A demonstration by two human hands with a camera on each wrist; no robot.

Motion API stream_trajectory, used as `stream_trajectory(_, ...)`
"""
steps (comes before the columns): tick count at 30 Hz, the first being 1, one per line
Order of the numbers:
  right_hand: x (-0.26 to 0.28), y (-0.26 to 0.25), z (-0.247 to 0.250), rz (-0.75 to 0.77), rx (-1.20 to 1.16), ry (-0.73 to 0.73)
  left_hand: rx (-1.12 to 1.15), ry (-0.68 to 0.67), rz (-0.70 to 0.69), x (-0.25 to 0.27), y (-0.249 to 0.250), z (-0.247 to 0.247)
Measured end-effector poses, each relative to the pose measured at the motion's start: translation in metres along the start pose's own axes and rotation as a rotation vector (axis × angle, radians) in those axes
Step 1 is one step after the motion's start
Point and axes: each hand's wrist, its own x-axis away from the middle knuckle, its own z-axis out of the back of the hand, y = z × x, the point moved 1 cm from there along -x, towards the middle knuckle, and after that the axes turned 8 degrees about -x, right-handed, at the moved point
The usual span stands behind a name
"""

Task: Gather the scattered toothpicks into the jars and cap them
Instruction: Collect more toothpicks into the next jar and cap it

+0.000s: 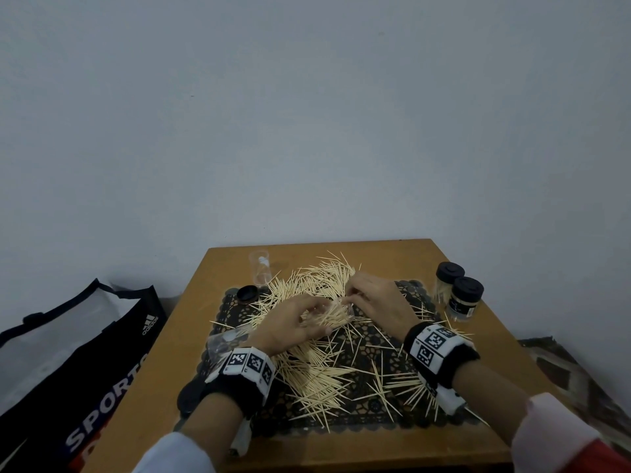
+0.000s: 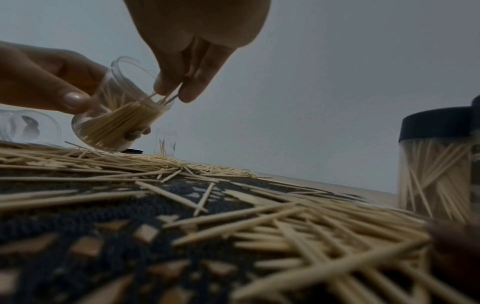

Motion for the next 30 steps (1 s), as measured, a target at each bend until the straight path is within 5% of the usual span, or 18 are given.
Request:
stream_trajectory(12, 0.000, 0.004, 0.003, -0.004, 0.053, 0.083, 0.001, 0.072, 0.059, 0.001, -0.002, 0.000)
stream_trajectory(18, 0.001, 0.009, -0.001, -0.109, 0.072, -0.044, -0.037, 0.105, 0.071, 0.001, -0.004, 0.000)
stream_trajectory(25, 0.001, 0.009, -0.005, -0.058, 0.023, -0.115, -0.047, 0.109, 0.054, 0.001, -0.005, 0.000)
stream_trajectory(30, -0.001, 0.000, -0.002, -0.079, -0.028, -0.069, -0.063, 0.076, 0.046, 0.000, -0.007, -0.002)
